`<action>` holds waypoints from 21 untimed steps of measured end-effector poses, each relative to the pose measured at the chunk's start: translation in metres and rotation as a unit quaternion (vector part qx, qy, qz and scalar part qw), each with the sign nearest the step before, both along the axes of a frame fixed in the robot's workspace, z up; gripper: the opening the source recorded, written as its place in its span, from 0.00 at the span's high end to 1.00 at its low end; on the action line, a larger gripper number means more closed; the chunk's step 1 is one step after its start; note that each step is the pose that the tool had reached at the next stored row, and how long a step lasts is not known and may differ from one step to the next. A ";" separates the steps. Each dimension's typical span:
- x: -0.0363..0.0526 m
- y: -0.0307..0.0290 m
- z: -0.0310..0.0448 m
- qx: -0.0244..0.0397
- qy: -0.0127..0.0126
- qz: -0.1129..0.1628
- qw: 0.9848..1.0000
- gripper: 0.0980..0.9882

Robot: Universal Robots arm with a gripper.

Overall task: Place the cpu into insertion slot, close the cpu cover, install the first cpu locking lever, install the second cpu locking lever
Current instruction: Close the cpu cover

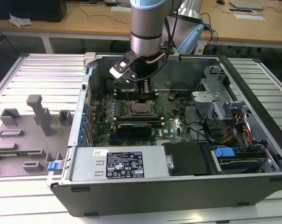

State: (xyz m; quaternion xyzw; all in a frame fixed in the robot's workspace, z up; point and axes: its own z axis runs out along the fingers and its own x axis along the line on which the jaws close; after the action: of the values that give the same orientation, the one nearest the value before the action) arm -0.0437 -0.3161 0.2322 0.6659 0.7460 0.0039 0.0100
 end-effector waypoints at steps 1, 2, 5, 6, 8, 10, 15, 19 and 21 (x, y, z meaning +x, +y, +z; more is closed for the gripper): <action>0.0000 0.0000 -0.0001 0.000 0.000 0.009 1.000 0.99; 0.0000 0.0000 -0.0001 0.000 0.000 0.020 1.000 0.99; 0.0000 0.0001 -0.0001 -0.001 0.000 0.048 0.999 0.99; 0.0000 0.0001 -0.0001 -0.001 0.000 0.060 0.998 0.99; 0.0000 0.0001 -0.0001 -0.001 0.000 0.084 0.997 0.99; 0.0000 0.0001 -0.0002 -0.001 0.000 0.107 0.994 0.99; 0.0000 0.0001 -0.0003 -0.001 0.000 0.161 0.987 0.99; 0.0000 0.0000 -0.0003 -0.001 0.000 0.213 0.977 0.99; 0.0000 0.0000 -0.0003 -0.001 0.000 0.236 0.972 0.99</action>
State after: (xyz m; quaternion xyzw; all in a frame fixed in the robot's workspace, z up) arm -0.0437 -0.3160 0.2319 0.4706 0.8823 0.0055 0.0097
